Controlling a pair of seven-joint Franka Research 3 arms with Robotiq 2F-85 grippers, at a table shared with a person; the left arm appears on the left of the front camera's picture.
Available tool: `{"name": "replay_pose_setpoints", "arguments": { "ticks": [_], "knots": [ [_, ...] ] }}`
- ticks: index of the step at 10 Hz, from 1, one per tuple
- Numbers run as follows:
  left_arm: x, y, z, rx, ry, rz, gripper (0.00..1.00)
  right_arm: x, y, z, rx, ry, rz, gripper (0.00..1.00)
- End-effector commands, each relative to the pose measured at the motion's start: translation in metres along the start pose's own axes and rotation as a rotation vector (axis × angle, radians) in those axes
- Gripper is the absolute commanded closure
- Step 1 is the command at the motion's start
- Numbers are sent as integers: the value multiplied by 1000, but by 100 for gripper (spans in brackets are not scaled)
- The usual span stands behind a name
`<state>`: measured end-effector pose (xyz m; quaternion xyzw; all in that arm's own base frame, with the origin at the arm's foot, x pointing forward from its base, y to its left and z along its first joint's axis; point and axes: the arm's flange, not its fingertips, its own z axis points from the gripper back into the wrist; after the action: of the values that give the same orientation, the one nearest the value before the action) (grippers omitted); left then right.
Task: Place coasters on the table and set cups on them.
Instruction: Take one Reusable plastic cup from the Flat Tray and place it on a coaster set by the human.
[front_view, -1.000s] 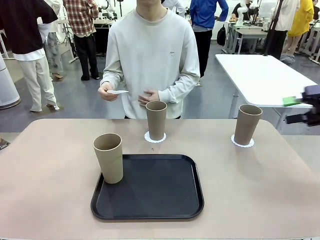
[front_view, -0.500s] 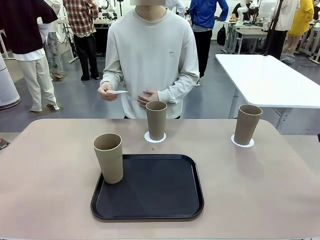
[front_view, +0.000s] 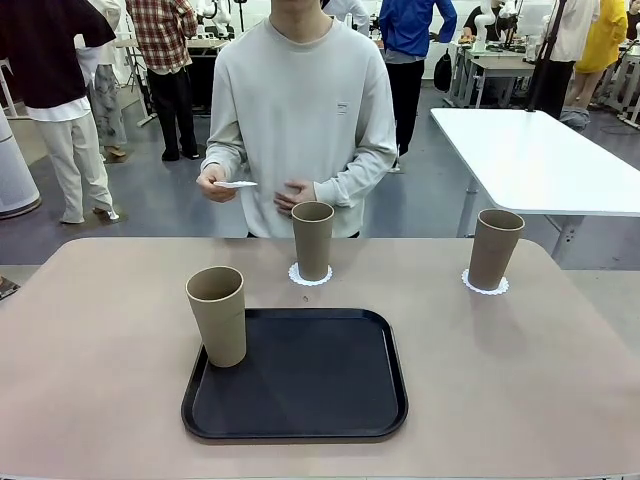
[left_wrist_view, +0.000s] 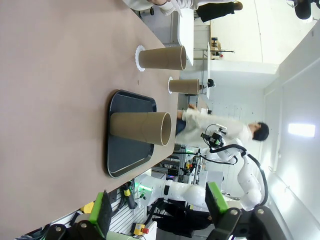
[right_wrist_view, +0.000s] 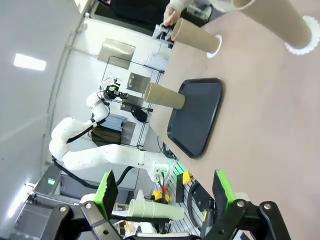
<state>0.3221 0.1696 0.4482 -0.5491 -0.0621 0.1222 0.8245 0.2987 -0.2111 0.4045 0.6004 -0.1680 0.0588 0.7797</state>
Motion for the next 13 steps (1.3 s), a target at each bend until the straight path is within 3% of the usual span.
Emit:
{"name": "replay_pose_setpoints", "arguments": {
  "ticks": [1,13],
  "knots": [
    [0,-2,1,-22,-5,-7,0,13,4,14,0,17,-13,0],
    [0,-2,1,-22,-5,-7,0,12,-1,10,-12,14,-5,0]
  ]
}}
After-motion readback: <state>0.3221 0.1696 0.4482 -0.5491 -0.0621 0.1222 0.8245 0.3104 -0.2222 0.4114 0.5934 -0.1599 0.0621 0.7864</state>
